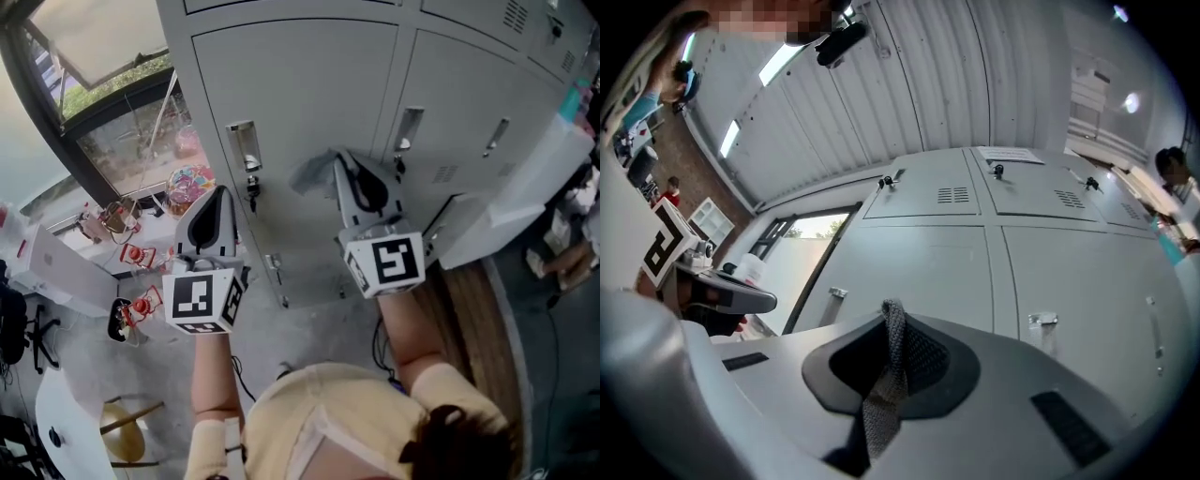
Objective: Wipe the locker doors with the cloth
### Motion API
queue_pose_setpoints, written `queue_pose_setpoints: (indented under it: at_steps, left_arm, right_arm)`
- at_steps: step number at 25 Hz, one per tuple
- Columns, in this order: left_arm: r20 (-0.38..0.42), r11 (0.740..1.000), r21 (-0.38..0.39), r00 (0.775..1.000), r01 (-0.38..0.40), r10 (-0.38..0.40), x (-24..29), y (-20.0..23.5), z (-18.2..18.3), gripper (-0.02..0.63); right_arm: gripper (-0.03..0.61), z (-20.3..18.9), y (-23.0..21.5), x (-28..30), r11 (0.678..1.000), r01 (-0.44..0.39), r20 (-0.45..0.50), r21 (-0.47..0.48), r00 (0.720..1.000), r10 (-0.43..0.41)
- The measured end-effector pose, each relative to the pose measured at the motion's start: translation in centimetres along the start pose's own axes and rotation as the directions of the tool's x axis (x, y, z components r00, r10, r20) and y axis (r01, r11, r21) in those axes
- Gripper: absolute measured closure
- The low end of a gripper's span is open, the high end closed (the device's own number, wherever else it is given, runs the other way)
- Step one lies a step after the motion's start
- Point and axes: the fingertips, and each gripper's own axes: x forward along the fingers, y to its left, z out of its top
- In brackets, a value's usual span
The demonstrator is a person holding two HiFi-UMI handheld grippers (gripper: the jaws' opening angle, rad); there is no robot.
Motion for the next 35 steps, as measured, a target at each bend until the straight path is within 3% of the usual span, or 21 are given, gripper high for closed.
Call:
queue_pose_setpoints:
  at_steps: [6, 15, 24, 35]
  left_arm:
    - [-0.023, 0.998, -0.006, 0.998, -0.062, 0.062, -1.9, 2.0, -1.0, 0.629]
    - [-0.059, 0.993, -0.012, 0.991, -0.119, 0.118, -4.0, 3.6, -2.2, 0.627]
    - [-0.086, 0.990, -0.010, 0.987, -0.138, 0.137, -4.8, 4.2, -3.3, 0.628]
    - [-0.096, 0.995, -0.018, 0.991, -0.098, 0.096, -3.2, 3.3, -3.9, 0.629]
  right_arm:
    - [0.560, -1.6, 3.8, 1.2, 0.996, -0.082, -0.017, 0.018, 0.996, 0.082]
    - [0.560, -3.2, 7.3, 3.0, 0.991, -0.126, -0.015, 0.047, 0.992, 0.127]
    - [0.558, -6.1, 8.9, 4.3, 0.991, -0.131, -0.054, 0.028, 0.990, 0.133]
    - [0.559, -6.9, 6.6, 4.3, 0.996, -0.074, -0.072, -0.040, 0.995, 0.071]
